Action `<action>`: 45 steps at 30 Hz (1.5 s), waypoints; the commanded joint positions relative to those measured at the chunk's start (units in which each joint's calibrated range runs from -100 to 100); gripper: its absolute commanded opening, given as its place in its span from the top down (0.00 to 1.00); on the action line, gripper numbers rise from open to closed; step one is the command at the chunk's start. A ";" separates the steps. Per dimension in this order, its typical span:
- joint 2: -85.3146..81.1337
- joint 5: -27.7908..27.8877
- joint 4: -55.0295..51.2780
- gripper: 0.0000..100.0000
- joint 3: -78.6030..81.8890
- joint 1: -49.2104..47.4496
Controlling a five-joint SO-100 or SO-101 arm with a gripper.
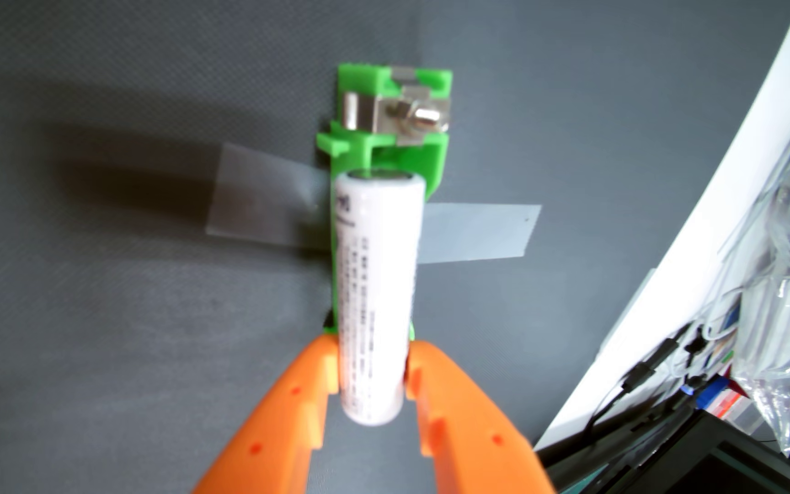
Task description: Insert Battery
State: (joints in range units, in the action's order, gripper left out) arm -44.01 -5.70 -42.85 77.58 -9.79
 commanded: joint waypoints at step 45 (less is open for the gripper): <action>-0.30 0.39 0.68 0.99 -1.62 1.17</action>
State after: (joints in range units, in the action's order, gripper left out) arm -43.93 -5.54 -42.59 77.58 -8.97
